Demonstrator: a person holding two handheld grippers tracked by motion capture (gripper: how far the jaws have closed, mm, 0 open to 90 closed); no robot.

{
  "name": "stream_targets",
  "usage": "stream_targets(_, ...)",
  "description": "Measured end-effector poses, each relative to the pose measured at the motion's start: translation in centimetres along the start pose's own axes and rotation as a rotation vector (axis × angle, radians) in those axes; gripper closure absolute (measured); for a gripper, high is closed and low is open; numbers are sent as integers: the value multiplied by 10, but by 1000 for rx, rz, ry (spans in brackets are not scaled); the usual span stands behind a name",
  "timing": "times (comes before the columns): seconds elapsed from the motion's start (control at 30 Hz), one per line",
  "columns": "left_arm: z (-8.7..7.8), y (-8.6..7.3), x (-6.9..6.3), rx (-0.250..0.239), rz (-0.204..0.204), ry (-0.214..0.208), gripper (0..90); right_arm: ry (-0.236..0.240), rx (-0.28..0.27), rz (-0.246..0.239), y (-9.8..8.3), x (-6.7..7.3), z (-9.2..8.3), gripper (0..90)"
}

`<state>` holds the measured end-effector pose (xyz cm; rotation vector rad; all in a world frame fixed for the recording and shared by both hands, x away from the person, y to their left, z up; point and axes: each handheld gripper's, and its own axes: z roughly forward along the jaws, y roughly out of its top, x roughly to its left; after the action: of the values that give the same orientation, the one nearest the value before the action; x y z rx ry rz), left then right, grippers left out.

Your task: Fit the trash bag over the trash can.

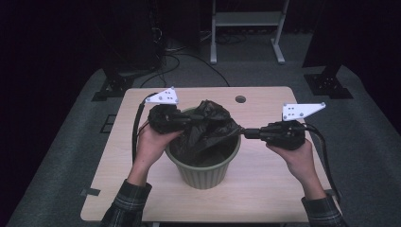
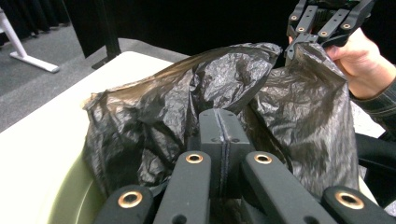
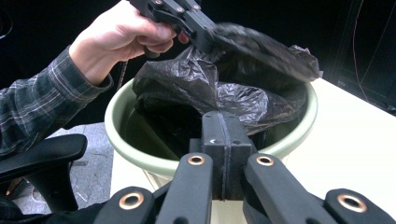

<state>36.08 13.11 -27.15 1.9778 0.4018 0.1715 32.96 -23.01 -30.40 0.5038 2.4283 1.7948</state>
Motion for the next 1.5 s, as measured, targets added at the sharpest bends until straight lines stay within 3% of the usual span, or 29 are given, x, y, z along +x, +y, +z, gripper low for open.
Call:
stream_targets(0.57, -76, -43, 6, -48, -67, 95, 900, -99, -8, 34, -17, -10, -40, 900)
stream_targets(0.93, -112, -77, 11, -84, -126, 158, 900, -153, 8, 69, -39, -14, -61, 900)
stream_targets(1.27, -134, -106, 17, -91, -183, 213, 900, -215, 15, 124, -66, -22, -81, 900)
stream_targets(1.5, -133, -119, 24, -51, -204, 263, 900, -282, 46, 144, -75, -30, -86, 900)
